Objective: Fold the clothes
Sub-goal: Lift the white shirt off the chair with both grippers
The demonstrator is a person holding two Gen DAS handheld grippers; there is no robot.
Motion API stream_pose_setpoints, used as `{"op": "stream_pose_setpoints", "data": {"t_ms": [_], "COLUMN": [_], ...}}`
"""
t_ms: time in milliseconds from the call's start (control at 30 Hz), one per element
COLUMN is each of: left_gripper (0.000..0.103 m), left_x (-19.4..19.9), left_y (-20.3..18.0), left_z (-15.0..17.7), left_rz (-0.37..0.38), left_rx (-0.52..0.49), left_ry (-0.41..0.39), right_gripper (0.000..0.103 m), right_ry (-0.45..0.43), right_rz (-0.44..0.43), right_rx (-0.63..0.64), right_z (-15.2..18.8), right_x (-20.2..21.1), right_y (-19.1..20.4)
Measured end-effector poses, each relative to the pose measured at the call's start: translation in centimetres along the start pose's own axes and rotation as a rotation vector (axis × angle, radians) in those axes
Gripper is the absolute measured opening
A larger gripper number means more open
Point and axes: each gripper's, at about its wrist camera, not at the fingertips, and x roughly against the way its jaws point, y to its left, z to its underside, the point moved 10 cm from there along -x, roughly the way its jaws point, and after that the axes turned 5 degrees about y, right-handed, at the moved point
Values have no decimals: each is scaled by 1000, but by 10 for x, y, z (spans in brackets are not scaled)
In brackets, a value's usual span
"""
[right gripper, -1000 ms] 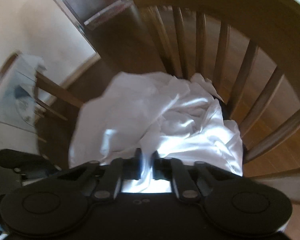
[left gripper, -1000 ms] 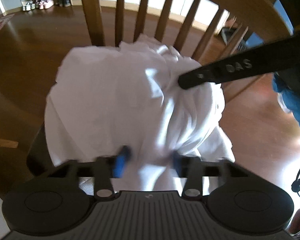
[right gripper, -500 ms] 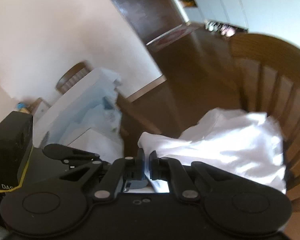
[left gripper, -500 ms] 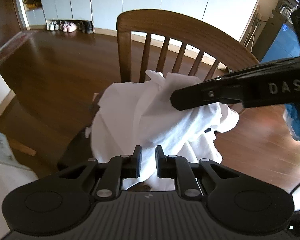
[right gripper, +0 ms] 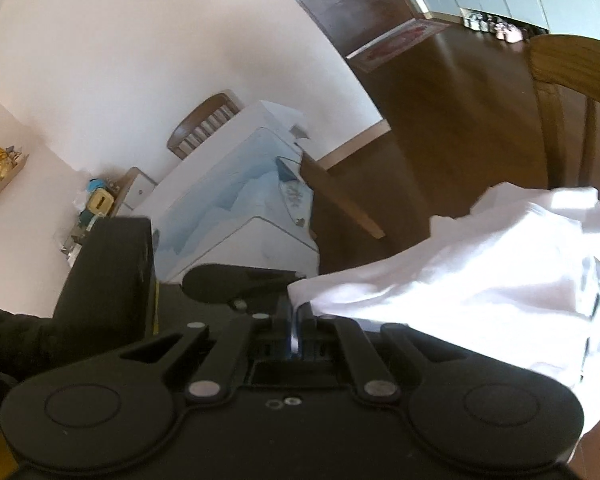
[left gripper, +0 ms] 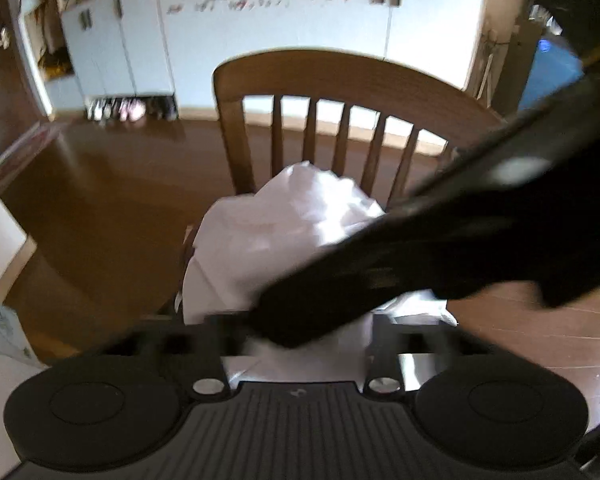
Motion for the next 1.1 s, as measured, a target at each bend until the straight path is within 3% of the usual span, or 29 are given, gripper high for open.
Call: {"op": "stream_pose_setpoints", "data": {"t_ms": [133, 233, 367, 500, 667, 833, 967, 1100], "left_gripper": [8, 7, 7, 7, 7, 7, 7, 7], "left_x": [-9, -13, -17, -16, -23, -23, -10, 13], "left_y": [23, 52, 100, 124, 121, 106, 99, 95], "left_z": [-8, -15, -14, -9, -9, 0, -4, -17], "left_rz": [-76, -152, -248, -276, -260, -232, -209, -191], "left_rx": [44, 95, 174, 219, 195, 172, 176, 193], "left_ry": [10, 14, 45, 76, 94, 109, 75, -5], "right_gripper": [103, 103, 103, 103, 103, 103, 103, 103], "right_ry": [-39, -62, 6, 74, 101, 73, 21, -70], "right_rz": [72, 236, 414, 495, 465, 410, 440, 425], "right_rx": [-35, -31, -15, -87, -220, -273, -215, -50], "right_z": [0, 4, 14, 19, 21, 20, 17, 0], "right_x": [13, 28, 16, -11, -41, -43, -17, 13], "right_y": [-28, -72, -132, -188, -221, -212, -189, -140]}}
